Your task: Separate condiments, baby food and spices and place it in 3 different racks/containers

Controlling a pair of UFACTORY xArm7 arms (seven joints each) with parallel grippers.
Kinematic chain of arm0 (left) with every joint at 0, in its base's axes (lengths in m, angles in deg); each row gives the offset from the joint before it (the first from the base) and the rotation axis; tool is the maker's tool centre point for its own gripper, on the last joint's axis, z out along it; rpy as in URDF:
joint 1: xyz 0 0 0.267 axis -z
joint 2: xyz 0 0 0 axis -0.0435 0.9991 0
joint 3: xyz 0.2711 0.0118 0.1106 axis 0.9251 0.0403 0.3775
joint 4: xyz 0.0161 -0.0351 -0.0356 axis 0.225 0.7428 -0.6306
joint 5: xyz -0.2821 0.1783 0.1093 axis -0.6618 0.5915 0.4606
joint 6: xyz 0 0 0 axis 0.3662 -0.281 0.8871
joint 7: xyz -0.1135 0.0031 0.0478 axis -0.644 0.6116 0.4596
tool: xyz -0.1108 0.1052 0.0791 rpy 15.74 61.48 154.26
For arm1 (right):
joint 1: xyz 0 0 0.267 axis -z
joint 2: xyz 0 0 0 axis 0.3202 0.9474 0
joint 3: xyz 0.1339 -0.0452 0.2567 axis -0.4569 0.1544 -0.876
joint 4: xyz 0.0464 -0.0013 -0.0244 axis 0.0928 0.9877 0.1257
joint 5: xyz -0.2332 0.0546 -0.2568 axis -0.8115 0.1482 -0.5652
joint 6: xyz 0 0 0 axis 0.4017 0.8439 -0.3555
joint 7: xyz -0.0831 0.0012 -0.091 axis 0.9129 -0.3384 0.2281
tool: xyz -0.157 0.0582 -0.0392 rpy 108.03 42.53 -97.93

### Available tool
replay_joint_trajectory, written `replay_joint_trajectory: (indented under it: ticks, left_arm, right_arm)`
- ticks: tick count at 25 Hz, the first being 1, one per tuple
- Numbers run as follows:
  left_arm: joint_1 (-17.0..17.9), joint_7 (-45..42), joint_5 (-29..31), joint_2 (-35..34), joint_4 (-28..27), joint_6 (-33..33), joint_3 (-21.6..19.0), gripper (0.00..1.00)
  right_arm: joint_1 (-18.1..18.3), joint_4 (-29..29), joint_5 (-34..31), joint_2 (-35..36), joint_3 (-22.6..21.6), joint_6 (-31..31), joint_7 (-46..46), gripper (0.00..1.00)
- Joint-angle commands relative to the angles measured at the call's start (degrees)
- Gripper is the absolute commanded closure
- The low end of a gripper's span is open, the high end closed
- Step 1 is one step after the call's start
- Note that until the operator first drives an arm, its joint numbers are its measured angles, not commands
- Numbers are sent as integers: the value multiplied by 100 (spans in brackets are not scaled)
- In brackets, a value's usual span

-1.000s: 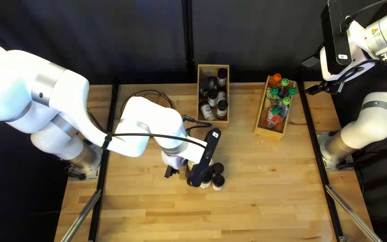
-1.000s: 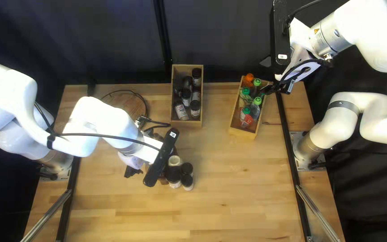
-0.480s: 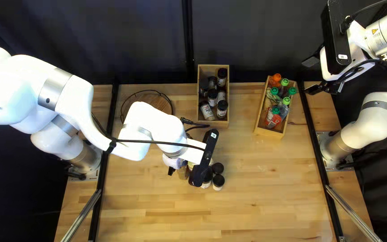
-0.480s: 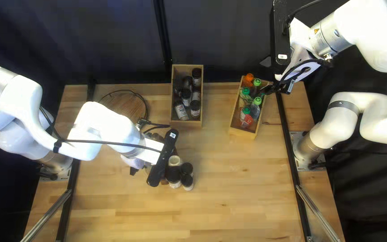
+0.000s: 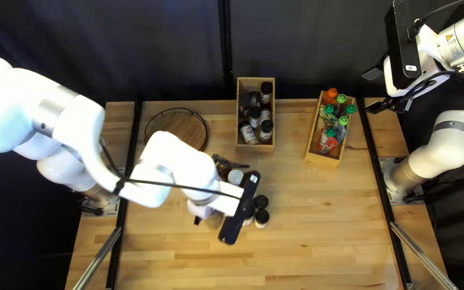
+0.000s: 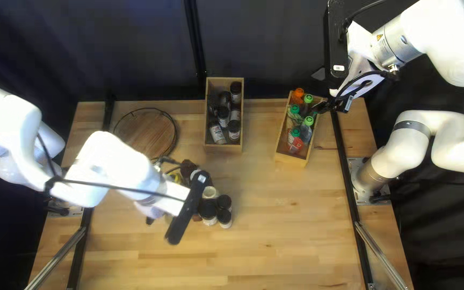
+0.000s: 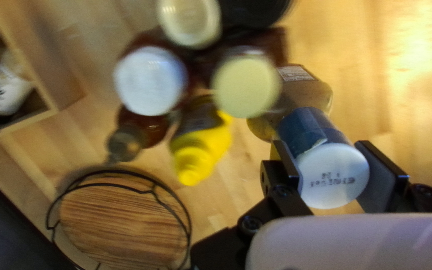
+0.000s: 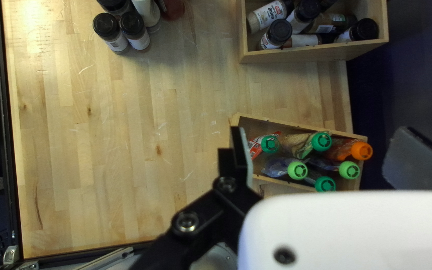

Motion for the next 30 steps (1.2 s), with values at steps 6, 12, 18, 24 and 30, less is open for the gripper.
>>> replay_joint_trajectory:
  ticks: [6, 12, 18, 24, 30]
  left_arm:
    - [-888, -1156, 868, -2253, 752, -1597, -319, 100]
    - [-1681, -891, 1813, -2584, 835, -1815, 324, 100]
    - [-2078, -817, 2389, -2280, 693, -1287, 1010, 100]
    - [-2491, -1076, 2658, -2388, 951, -817, 1460, 100]
    - [-2816, -1694, 2671, -2308, 1138, -457, 1737, 100]
  right_arm:
    - [0, 0, 0, 0, 0, 0, 0, 0]
    - [0, 0, 0, 0, 0, 0, 0, 0]
    - [0, 0, 0, 0, 0, 0, 0, 0]
    - [0, 0, 0, 0, 0, 0, 0, 0]
    - [0, 0, 0, 0, 0, 0, 0, 0]
